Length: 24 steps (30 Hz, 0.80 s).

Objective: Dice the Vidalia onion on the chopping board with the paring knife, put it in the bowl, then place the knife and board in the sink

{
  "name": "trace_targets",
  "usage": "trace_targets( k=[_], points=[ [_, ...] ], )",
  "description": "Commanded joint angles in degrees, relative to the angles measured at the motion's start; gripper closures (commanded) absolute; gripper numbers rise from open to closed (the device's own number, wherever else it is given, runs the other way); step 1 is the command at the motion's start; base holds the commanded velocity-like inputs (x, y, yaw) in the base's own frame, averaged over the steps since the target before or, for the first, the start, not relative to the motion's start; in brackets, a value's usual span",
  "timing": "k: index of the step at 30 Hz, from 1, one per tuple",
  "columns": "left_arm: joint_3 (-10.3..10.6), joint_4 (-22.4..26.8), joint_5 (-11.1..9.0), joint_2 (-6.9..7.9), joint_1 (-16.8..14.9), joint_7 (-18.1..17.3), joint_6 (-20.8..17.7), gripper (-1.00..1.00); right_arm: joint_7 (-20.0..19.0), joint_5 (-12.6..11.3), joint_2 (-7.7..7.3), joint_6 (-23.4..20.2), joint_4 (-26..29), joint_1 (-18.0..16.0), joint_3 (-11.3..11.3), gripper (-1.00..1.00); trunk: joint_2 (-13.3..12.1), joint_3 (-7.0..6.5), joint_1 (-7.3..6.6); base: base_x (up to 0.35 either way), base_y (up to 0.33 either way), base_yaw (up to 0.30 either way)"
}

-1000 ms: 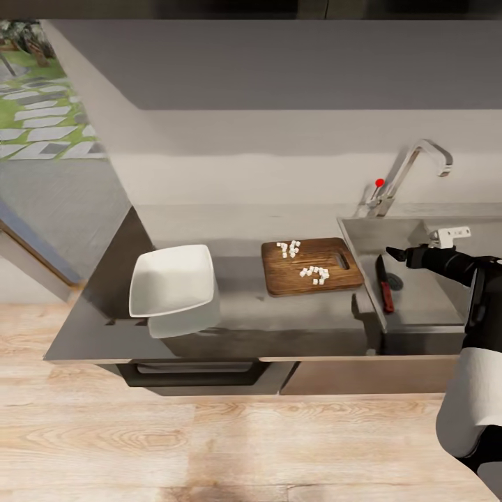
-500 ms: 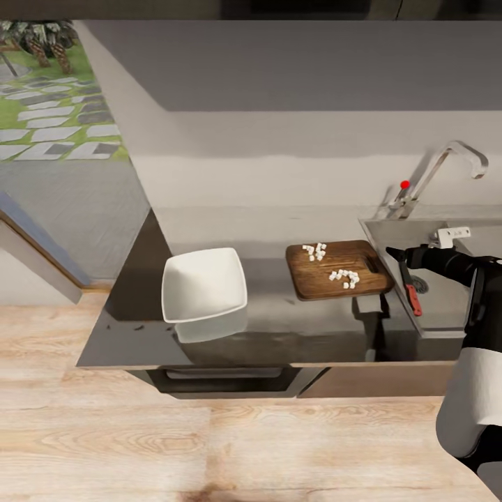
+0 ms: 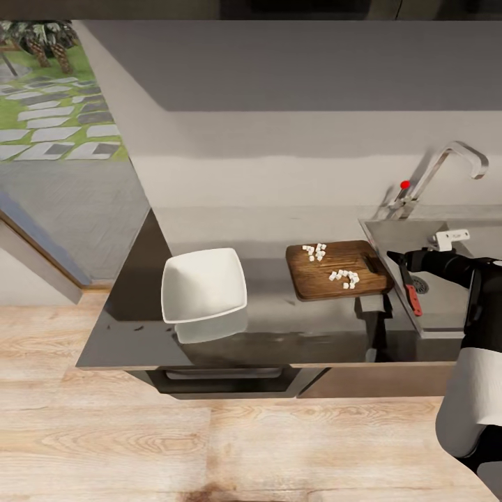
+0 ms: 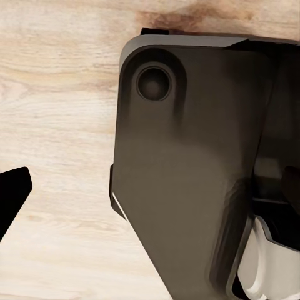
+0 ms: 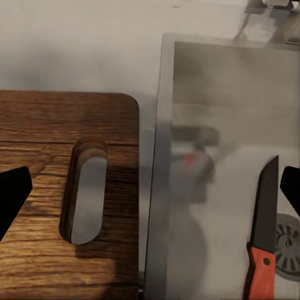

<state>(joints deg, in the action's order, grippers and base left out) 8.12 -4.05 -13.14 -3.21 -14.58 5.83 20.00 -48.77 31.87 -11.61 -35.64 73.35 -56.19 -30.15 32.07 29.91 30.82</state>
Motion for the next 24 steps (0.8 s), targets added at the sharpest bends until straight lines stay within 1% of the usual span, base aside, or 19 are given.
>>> trace_targets(
  k=[1,7,9,12,14,24],
  points=[
    [0.49,-0.26,-0.39,-0.04,-0.10,0.12,0.39,-1.00,-0.53,0.52,0.00,-0.13,0.04,-0.06,-0.07,-1.00,0.07,0.07,0.02,0.000,0.000,0.000],
    [0.49,-0.26,-0.39,-0.04,-0.10,0.14,0.39,-1.00,-0.41,0.73,-0.16,0.04,0.04,-0.06,-0.16,-1.00,0.07,0.07,0.02,0.000,0.000,0.000],
    [0.49,-0.26,-0.39,-0.04,-0.10,0.12,0.39,-1.00,-0.38,1.49,-0.17,0.10,0.04,-0.06,-0.17,-1.00,0.07,0.07,0.02,0.000,0.000,0.000],
    [0.49,-0.26,-0.39,-0.04,-0.10,0.14,0.39,-1.00,-0.41,3.73,-0.11,0.19,0.03,-0.06,-0.12,-1.00,0.07,0.07,0.02,0.000,0.000,0.000],
    [0.48,-0.21,-0.39,-0.04,-0.10,0.14,0.39,-1.00,-0.50,4.30,-0.09,0.17,0.04,-0.06,-0.14,-1.00,0.07,0.07,0.02,0.000,0.000,0.000],
    [0.47,-0.17,-0.48,0.04,-0.10,0.23,0.39,-1.00,-0.68,4.60,0.00,0.05,0.04,-0.06,-0.09,-1.00,0.07,0.09,0.02,0.000,0.000,0.000]
  ],
)
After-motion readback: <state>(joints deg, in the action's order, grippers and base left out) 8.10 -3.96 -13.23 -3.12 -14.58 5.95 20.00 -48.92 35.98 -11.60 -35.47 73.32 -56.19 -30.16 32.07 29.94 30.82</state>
